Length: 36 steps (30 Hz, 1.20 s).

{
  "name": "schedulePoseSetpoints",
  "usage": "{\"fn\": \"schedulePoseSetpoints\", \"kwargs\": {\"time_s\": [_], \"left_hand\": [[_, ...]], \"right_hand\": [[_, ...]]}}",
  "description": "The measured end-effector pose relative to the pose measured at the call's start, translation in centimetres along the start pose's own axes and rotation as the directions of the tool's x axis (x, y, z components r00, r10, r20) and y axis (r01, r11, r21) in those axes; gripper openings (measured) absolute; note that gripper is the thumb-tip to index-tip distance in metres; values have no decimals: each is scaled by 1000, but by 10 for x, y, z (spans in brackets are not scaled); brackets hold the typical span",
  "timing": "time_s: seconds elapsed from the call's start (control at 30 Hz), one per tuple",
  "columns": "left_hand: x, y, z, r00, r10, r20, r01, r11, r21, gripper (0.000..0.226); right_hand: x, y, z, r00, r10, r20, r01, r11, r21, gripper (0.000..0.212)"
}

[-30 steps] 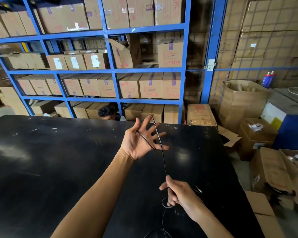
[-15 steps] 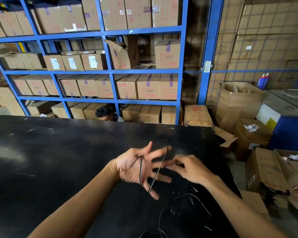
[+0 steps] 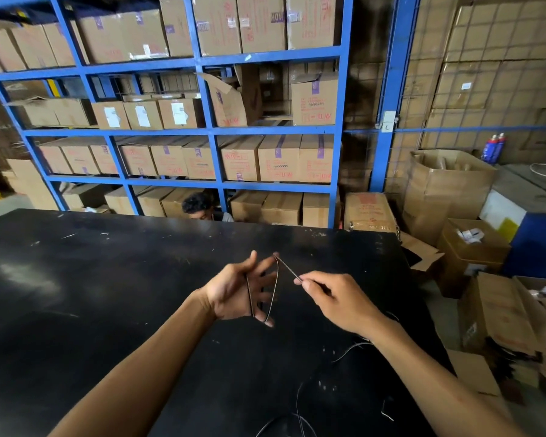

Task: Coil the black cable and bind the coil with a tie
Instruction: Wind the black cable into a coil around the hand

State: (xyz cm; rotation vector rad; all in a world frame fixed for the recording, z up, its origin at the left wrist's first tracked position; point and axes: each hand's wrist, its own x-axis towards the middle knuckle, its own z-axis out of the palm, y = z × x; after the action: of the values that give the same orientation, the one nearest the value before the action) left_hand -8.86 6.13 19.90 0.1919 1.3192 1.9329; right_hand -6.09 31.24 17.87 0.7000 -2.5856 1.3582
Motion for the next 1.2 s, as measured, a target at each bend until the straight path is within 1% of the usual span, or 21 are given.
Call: {"fn": "schedulePoseSetpoints", "kwargs": {"time_s": [0.07, 0.17, 0.27, 0.33, 0.4, 0.43, 0.5, 0.57, 0.6, 0.67, 0.7, 0.77, 0.83, 0.9, 0.97, 1.0, 1.1, 1.17, 1.2], "left_hand": [[0, 8, 1, 995, 100, -17, -101, 991, -93, 52], [0, 22, 8, 972, 230, -53, -236, 942, -238, 51], [-2, 37, 16, 945, 325, -28, -319, 903, -289, 53], [-5, 45, 20, 935, 354, 31, -329, 896, -296, 53], [-7, 49, 25, 932, 346, 108, -305, 909, -284, 53], [-9, 49, 27, 932, 329, 152, -283, 922, -263, 53], [-12, 46, 29, 926, 275, 258, -222, 951, -217, 55], [-15, 38, 32, 909, 173, 379, -118, 979, -165, 56], [-16, 31, 34, 899, 103, 425, -58, 991, -118, 56], [-17, 15, 38, 884, -62, 463, 51, 998, 36, 57], [-16, 6, 39, 879, -150, 452, 100, 986, 132, 58], [-14, -10, 41, 871, -309, 381, 203, 934, 294, 61], [-11, -21, 40, 862, -418, 289, 302, 879, 369, 64], [-9, -27, 35, 864, -453, 218, 350, 854, 385, 65], [-7, -28, 27, 889, -427, 167, 351, 868, 351, 66], [-6, -27, 22, 906, -403, 132, 347, 883, 316, 65], [-2, -22, 12, 945, -326, 25, 313, 924, 220, 52], [1, -19, 7, 974, -228, -10, 227, 963, 144, 47], [3, -18, 5, 986, -165, -13, 165, 982, 92, 46]], "right_hand": [[-13, 4, 13, 997, 78, -3, -76, 976, 202, 24], [-32, 6, 34, 984, 151, 92, -176, 894, 413, 25], [-49, 9, 57, 967, 179, 181, -248, 824, 509, 25], [-57, 14, 68, 952, 205, 225, -297, 795, 528, 26], [-60, 19, 74, 932, 266, 245, -357, 788, 501, 27], [-60, 21, 75, 921, 311, 232, -386, 799, 461, 31], [-55, 26, 70, 908, 395, 141, -419, 857, 300, 47], [-43, 33, 58, 904, 428, 23, -426, 894, 140, 58], [-35, 37, 49, 903, 430, -16, -427, 900, 85, 58], [-15, 41, 30, 909, 414, -40, -416, 909, -29, 47], [-6, 40, 20, 914, 404, -24, -405, 912, -67, 41], [11, 34, 1, 928, 372, 38, -362, 920, -152, 35], [24, 23, -17, 950, 291, 116, -254, 932, -258, 36], [31, 12, -31, 959, 231, 162, -171, 933, -316, 40], [35, 2, -38, 972, 182, 149, -125, 937, -327, 42], [34, -2, -38, 977, 162, 135, -113, 943, -314, 40], [27, -12, -31, 987, 132, 89, -108, 967, -229, 27], [19, -17, -23, 990, 132, 51, -124, 983, -131, 21], [15, -18, -18, 988, 151, 26, -149, 987, -50, 21]]}}
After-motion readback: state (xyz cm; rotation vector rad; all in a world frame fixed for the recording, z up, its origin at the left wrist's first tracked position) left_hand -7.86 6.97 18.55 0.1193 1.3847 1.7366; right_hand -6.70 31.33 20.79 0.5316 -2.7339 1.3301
